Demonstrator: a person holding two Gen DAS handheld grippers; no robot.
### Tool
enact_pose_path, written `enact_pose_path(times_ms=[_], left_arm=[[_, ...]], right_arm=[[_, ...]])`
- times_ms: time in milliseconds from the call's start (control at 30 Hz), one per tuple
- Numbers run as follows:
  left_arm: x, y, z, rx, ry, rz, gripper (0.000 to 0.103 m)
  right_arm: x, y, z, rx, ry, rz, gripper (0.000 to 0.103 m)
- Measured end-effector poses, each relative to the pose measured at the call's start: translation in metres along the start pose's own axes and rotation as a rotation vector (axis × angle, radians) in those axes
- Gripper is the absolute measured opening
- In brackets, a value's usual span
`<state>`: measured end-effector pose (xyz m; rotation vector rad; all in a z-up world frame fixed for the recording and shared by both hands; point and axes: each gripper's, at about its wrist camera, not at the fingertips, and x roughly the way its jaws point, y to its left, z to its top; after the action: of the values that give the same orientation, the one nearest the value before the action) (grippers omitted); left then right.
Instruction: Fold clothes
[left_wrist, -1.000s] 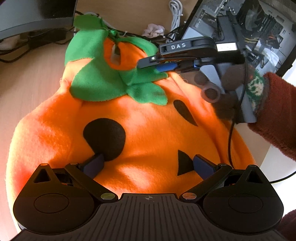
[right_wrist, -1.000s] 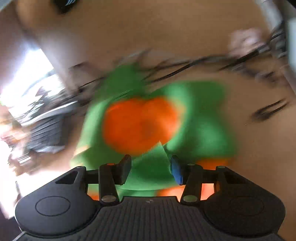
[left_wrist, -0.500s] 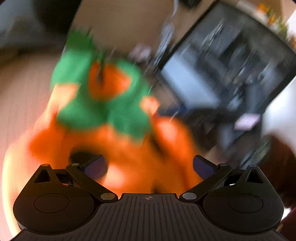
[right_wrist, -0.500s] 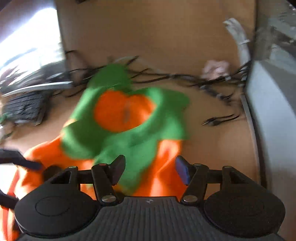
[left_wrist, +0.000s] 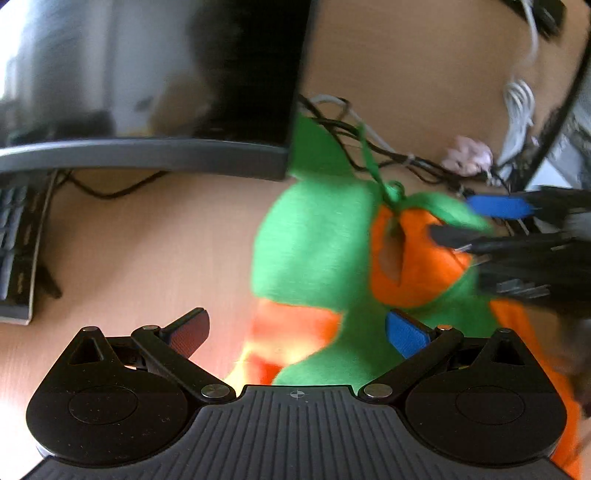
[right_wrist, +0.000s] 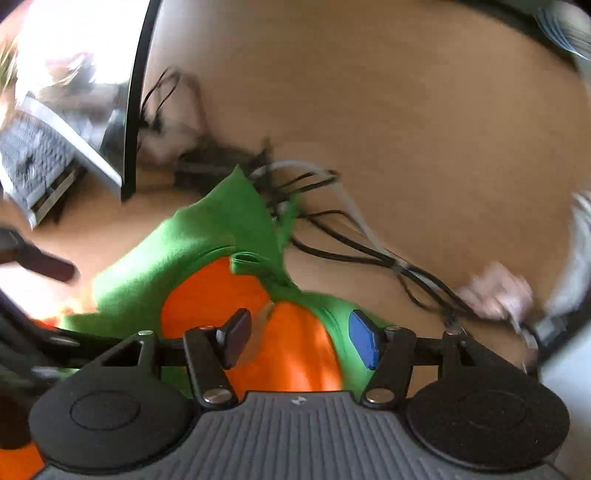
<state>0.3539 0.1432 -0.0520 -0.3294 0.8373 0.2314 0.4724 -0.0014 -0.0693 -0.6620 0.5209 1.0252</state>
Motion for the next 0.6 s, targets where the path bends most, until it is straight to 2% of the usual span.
enact_pose_path(times_ms=[100, 133, 167, 200, 233, 367, 467, 533, 600], left_arm=[[-0.021, 0.013, -0.009, -0.036, -0.002, -0.035, 0.103], [-0.028, 0.016, -0.013, -0.046, -0.001, -0.045, 0.103], [-0.034, 0.02, -0.016, -0.059, 0.0, -0.054, 0.103], [-0.041, 0.023, -0.019, -0.073, 0.001, -0.063, 0.103], [-0.048, 0.026, -0.022, -0.088, 0.0, -0.075, 0.103], [-0.083, 0.037, -0.029, -0.099, -0.044, -0.161, 0.103], [-0.111, 0.044, -0.03, -0.081, -0.097, -0.226, 0.103], [-0.121, 0.044, -0.028, -0.065, -0.126, -0.27, 0.103], [-0.118, 0.038, -0.028, -0.047, -0.11, -0.309, 0.103]], right_arm=[[0.035, 0.005, 0.004, -0.081, 0.036, 0.01, 0.056], [0.032, 0.004, 0.006, -0.073, 0.028, 0.025, 0.05], [0.027, 0.003, 0.008, -0.061, 0.018, 0.041, 0.03], [0.022, 0.001, 0.011, -0.048, 0.007, 0.057, 0.023], [0.018, 0.0, 0.013, -0.036, -0.004, 0.072, 0.023], [-0.06, 0.024, 0.011, -0.087, -0.115, 0.083, 0.02], [-0.104, 0.049, -0.008, -0.105, -0.104, 0.099, 0.02], [-0.121, 0.067, -0.028, -0.08, -0.064, 0.121, 0.02], [-0.126, 0.084, -0.049, -0.038, -0.015, 0.133, 0.02]])
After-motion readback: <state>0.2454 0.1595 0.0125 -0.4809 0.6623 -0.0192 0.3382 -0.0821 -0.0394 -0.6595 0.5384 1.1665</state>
